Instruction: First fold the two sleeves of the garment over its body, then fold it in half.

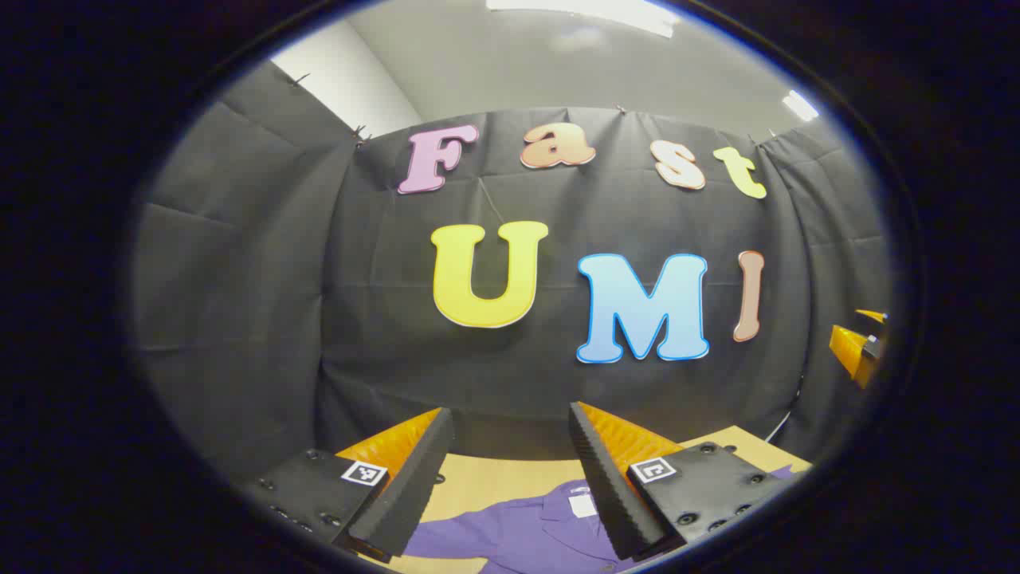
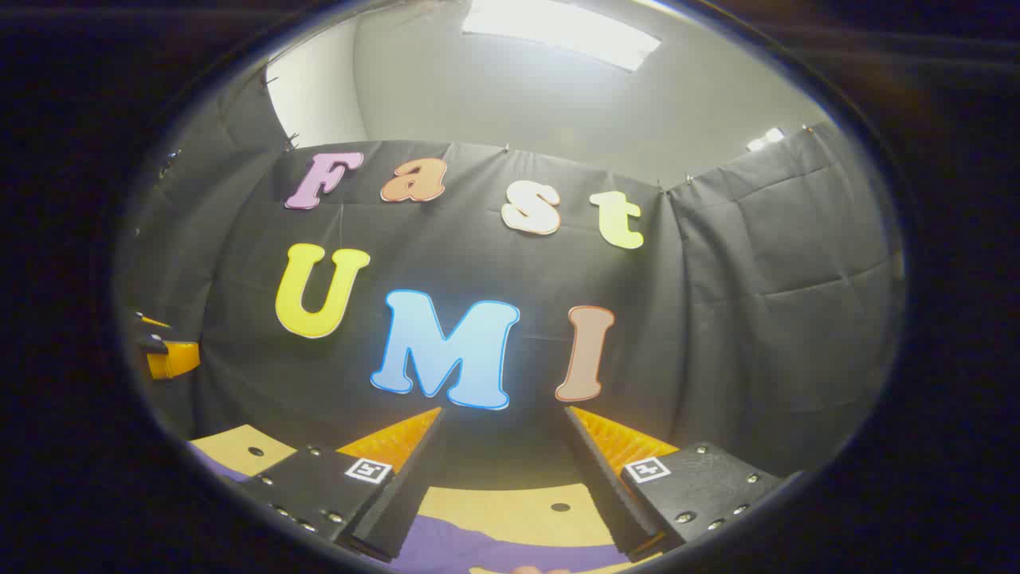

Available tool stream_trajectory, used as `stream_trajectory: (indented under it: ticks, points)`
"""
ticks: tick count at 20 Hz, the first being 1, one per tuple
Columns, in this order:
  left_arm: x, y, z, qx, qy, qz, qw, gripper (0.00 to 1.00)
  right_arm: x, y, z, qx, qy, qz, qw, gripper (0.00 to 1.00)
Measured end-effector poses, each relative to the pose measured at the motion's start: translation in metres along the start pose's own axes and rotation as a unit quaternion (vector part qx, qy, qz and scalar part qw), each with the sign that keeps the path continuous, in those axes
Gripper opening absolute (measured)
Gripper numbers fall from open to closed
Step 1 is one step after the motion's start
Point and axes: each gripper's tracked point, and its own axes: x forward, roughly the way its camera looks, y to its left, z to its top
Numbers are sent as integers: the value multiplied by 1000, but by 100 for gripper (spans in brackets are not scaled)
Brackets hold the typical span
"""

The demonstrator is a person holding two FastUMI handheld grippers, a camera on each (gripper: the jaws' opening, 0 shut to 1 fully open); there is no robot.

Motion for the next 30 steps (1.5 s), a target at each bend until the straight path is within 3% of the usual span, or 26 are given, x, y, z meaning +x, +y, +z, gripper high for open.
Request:
stream_trajectory:
  ticks: [6, 14, 21, 30]
  points:
    - [-2, -30, -12, -15, 11, -30, 999, 95, 10, -15, -33, 30, 57, -3, 998, 93]
    - [2, -43, -15, -4, 20, -40, 999, 95, 12, -27, -51, 30, 83, -10, 996, 90]
    - [6, -48, -28, 6, 34, -46, 998, 96, 24, -79, -151, 16, 177, -62, 982, 91]
    - [14, -51, -40, 17, 54, -39, 998, 94, 27, -148, -282, 40, 292, -133, 946, 91]
